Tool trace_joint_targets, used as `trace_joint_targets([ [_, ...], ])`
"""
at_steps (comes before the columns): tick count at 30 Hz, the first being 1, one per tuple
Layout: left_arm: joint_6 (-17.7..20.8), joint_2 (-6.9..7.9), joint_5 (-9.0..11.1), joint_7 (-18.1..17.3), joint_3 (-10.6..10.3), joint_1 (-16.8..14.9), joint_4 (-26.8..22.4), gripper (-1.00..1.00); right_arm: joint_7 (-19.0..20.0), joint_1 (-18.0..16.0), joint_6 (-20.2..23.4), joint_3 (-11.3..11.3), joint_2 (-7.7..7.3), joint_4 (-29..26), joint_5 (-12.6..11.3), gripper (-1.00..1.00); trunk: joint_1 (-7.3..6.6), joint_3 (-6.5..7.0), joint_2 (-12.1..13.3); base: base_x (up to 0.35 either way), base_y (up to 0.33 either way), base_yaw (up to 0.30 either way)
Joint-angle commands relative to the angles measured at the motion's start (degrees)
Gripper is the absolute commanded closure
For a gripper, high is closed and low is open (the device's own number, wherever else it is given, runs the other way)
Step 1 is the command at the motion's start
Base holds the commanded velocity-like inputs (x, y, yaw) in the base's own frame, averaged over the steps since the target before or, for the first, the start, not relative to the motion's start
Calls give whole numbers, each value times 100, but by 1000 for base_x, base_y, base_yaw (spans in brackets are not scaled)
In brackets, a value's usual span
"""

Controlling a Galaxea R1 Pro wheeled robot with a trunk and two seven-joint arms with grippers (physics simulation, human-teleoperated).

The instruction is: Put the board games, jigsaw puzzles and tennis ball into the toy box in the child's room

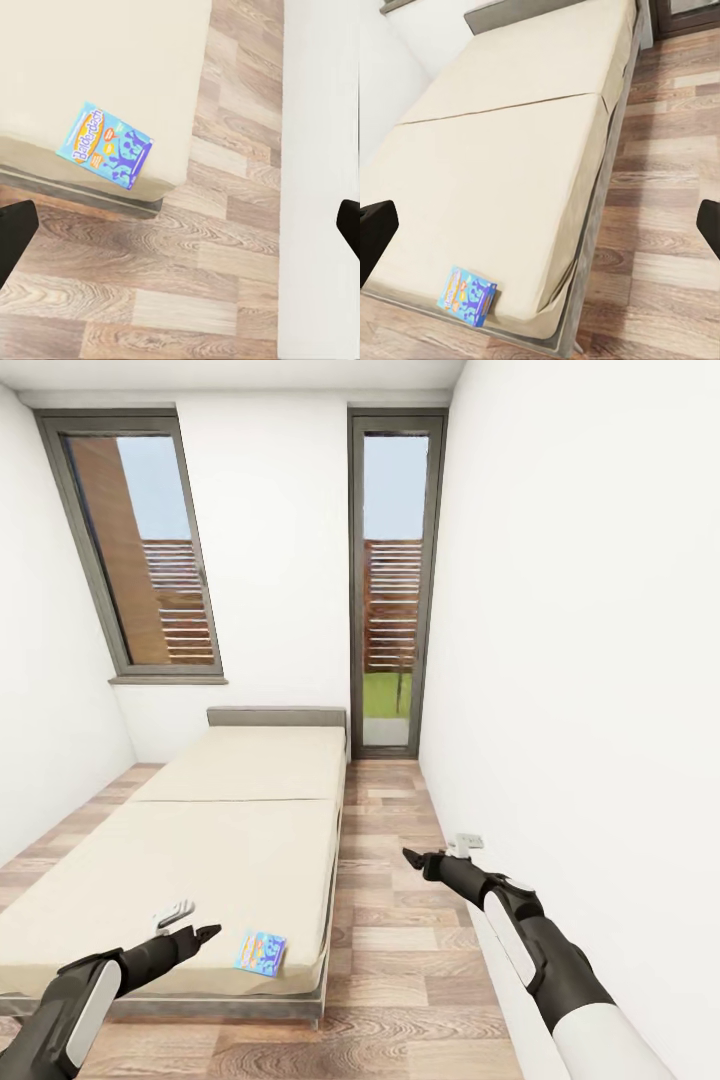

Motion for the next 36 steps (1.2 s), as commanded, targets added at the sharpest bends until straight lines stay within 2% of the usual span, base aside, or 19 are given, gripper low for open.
trace_joint_targets([
  [1,58,1,66,-28,73,-5,9,-100,-4,-3,46,9,-2,-46,-38,-100,25,-30,-52,0,0,0],
  [5,165,16,287,-207,286,-5,99,-100,-4,-1,150,11,8,-142,-46,-100,113,-102,-213,0,0,0],
  [7,245,37,406,-450,388,-5,253,-100,-3,-3,211,5,7,-175,-64,-100,157,-138,-293,0,0,0],
  [11,277,126,491,-924,464,-5,567,-100,4,-3,261,-2,2,-198,-190,-100,245,-210,-453,0,0,0],
  [16,254,178,511,-1246,498,-5,853,-100,9,-3,285,-1,-6,-211,-401,-100,355,-299,-654,0,0,0],
  [21,185,194,518,-1371,594,-5,988,-100,7,-4,292,0,-8,-219,-515,-100,464,-389,-854,0,0,0],
  [26,160,196,525,-1428,661,-5,1036,-100,9,-2,367,-8,-30,-319,-571,-100,464,-389,-854,0,0,0],
  [30,154,202,524,-1443,679,-5,1046,-100,12,2,518,-20,-43,-414,-659,-100,552,-461,-1015,0,0,0],
  [35,151,205,518,-1499,689,-5,1051,-100,9,2,664,-94,-34,-501,-917,-100,662,-551,-1215,0,0,0],
  [36,148,202,519,-1528,691,-5,1052,-100,8,2,753,-124,-45,-581,-1053,-100,684,-569,-1256,0,0,0],
])
